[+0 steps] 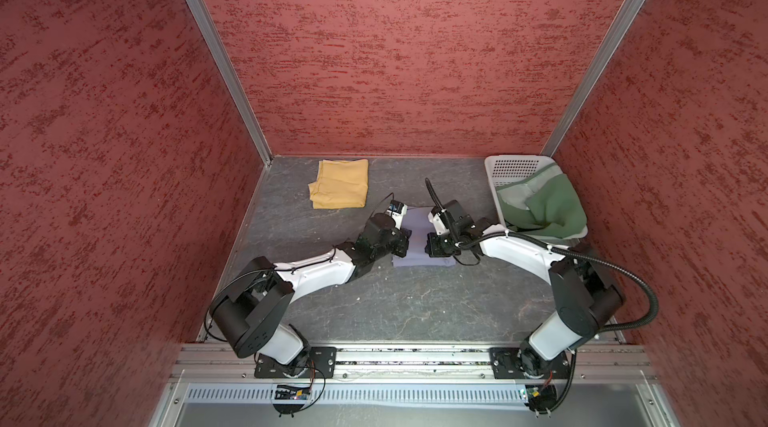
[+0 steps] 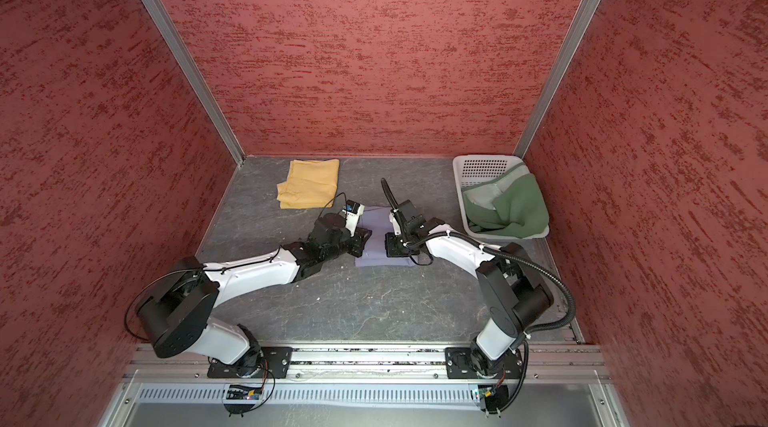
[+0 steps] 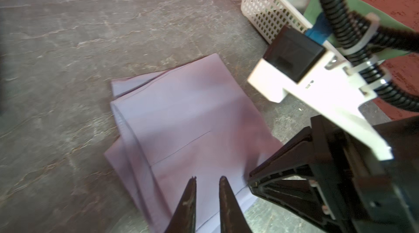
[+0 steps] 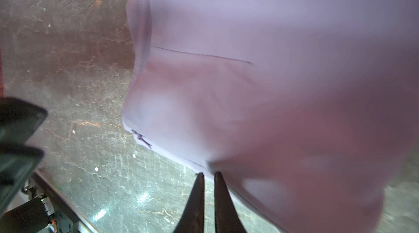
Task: Fold and stack the skirts
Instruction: 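Grasp the folded lavender skirt's opposite sides with both grippers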
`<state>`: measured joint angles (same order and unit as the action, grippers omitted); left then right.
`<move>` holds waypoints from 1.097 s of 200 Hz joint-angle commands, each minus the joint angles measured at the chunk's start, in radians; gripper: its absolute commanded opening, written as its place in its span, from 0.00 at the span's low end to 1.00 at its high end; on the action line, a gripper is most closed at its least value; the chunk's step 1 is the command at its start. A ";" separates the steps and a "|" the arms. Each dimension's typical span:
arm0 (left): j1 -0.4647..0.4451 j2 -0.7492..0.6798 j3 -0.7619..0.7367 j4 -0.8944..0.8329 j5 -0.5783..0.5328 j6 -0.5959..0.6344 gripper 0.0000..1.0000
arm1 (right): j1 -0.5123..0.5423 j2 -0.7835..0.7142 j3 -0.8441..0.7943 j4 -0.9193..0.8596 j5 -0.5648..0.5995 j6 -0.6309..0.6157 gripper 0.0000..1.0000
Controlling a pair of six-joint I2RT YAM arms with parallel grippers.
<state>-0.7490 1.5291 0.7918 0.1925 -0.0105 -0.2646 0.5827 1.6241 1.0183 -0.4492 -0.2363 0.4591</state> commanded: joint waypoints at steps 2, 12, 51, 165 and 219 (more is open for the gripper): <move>-0.009 0.066 0.039 -0.064 -0.027 -0.056 0.20 | -0.005 -0.061 0.016 -0.031 0.103 -0.008 0.11; -0.011 0.090 0.055 -0.077 -0.019 -0.086 0.20 | -0.010 -0.069 0.023 -0.043 0.121 -0.007 0.10; -0.052 0.119 0.081 -0.140 -0.021 -0.169 0.20 | -0.049 -0.091 -0.015 -0.041 0.138 0.008 0.07; -0.078 0.182 -0.001 -0.183 -0.033 -0.318 0.19 | -0.081 -0.020 -0.216 0.045 0.199 0.060 0.02; -0.072 0.175 -0.024 -0.194 -0.033 -0.341 0.18 | -0.081 -0.024 -0.201 0.027 0.213 0.049 0.13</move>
<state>-0.8211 1.6966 0.8024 0.0284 -0.0292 -0.5877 0.5060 1.5948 0.8211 -0.3851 -0.0826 0.5125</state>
